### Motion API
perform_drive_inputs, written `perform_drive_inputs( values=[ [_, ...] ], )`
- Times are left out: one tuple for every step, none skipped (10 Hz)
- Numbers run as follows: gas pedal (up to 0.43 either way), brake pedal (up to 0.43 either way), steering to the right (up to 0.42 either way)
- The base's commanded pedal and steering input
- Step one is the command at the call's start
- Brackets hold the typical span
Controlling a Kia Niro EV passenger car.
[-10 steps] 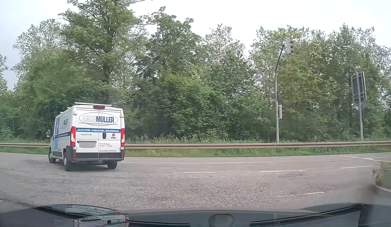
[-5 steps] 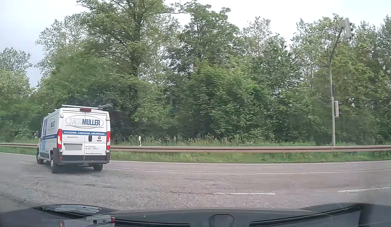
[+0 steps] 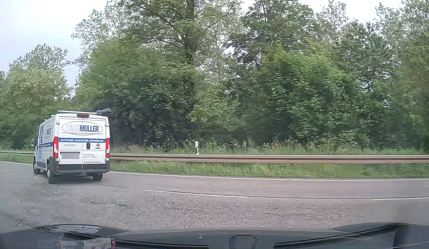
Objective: Follow the waypoints while adhering to traffic rules and regulations
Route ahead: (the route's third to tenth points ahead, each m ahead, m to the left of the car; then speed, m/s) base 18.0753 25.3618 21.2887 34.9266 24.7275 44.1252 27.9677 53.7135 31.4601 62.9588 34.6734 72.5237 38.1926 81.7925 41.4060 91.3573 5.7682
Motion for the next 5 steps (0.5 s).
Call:
perform_drive_inputs(
  values=[
    [0.039, 0.000, -0.311],
    [0.039, 0.000, -0.321],
    [0.039, 0.000, -0.330],
    [0.039, 0.000, -0.339],
    [0.047, 0.000, -0.340]
  ],
)
